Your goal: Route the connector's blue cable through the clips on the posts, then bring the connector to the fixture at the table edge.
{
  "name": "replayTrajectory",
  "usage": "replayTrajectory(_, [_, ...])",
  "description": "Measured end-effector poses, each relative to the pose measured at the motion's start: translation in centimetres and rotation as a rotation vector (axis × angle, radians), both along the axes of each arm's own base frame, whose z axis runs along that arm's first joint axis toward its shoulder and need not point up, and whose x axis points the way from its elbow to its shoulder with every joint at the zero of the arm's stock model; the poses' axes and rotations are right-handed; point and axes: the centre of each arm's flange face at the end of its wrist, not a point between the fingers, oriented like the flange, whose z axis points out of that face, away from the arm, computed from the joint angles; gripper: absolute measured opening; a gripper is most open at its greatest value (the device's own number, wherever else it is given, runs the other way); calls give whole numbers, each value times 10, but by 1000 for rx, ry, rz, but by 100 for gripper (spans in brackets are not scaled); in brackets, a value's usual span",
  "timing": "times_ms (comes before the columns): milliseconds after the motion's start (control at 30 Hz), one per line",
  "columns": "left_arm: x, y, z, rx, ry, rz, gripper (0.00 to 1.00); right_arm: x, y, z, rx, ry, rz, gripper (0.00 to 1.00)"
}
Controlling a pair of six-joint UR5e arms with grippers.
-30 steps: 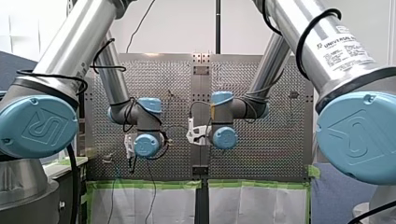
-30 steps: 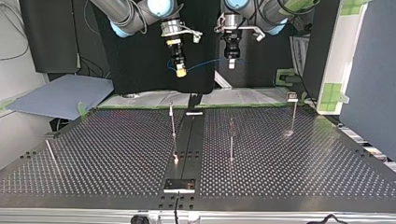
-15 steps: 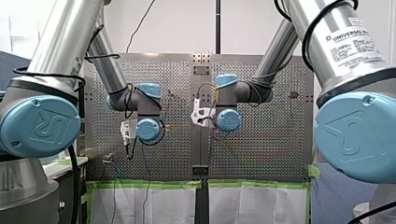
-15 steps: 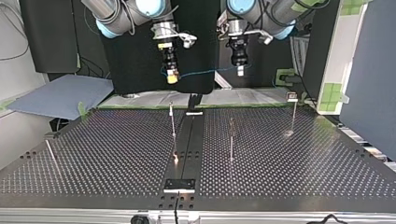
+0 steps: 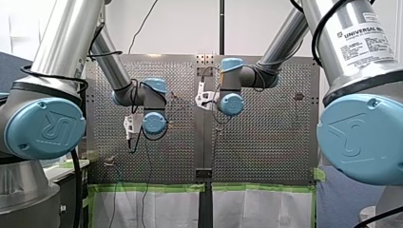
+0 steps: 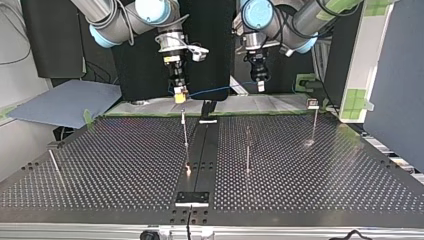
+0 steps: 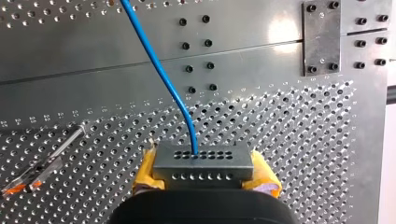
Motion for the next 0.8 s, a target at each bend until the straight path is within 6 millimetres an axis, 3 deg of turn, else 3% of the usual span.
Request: replayTrajectory(800, [56,5,38,-17,-25,55,0,-4,-44,9,8,3,-24,0])
